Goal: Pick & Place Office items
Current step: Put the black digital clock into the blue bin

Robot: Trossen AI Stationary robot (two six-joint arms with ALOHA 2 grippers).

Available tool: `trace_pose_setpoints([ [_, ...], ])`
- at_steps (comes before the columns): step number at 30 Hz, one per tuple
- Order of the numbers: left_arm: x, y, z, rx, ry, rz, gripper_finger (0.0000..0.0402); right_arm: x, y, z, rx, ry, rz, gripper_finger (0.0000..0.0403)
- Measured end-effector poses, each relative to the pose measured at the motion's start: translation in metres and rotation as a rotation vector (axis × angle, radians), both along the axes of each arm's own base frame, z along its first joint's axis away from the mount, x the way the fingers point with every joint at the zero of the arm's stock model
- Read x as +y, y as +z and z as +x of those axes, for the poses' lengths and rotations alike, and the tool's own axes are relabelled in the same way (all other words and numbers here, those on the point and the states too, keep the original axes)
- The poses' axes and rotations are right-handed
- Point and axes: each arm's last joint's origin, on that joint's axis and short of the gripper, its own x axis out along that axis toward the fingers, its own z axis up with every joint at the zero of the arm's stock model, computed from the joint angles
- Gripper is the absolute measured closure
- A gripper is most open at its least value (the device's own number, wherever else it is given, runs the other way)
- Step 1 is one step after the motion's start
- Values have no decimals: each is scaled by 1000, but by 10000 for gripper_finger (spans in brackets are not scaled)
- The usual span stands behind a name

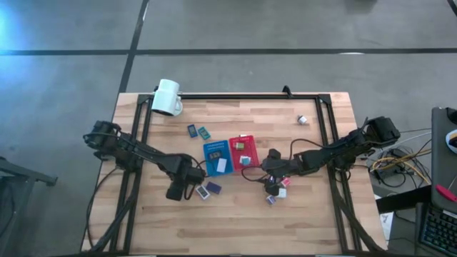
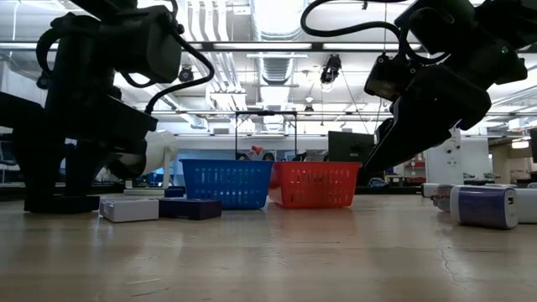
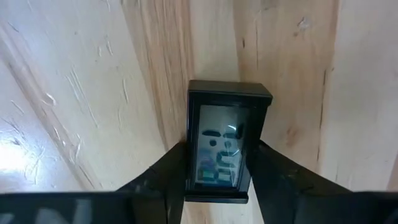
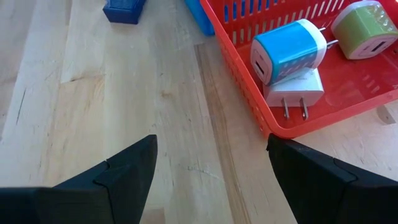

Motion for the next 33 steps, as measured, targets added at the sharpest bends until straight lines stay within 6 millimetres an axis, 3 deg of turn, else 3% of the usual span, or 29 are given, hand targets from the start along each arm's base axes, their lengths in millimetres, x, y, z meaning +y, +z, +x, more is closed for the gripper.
trace_pose_setpoints([
  [12,0,8,6,-63,16,62,253,0,0,0,4,10,-12,106],
  [23,11,75,13,-385,69,213,253,-1,-2,-2,28,20,-28,106],
  [33,23,140,-6,-1001,183,233,253,-2,-9,-8,84,13,-34,106],
])
